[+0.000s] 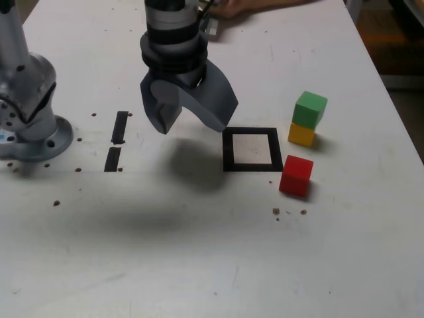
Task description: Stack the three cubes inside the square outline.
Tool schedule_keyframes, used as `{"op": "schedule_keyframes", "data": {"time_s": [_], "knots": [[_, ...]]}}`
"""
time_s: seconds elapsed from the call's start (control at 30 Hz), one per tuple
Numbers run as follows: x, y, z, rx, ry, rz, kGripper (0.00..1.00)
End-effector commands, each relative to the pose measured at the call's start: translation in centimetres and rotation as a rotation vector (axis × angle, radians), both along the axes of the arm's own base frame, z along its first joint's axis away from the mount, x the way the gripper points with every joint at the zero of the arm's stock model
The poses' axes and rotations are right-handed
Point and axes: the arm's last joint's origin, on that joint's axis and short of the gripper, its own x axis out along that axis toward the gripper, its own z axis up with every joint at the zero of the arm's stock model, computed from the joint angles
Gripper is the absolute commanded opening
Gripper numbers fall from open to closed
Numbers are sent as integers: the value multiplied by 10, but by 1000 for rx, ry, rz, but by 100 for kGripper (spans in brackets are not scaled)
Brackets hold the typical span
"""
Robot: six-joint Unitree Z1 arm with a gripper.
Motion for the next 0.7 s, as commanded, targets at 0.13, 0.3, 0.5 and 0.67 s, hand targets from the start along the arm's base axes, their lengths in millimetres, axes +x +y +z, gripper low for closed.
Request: {"op": "schedule_keyframes", "data": {"time_s": [0.13, 0.3, 0.5, 0.67], "knots": [[3, -1, -2, 1, -5, -5, 98], [3, -1, -2, -1, -9, -5, 98], [8, -2, 0, -5, -28, -10, 98], [18, -7, 4, -1, -43, -32, 98]]}}
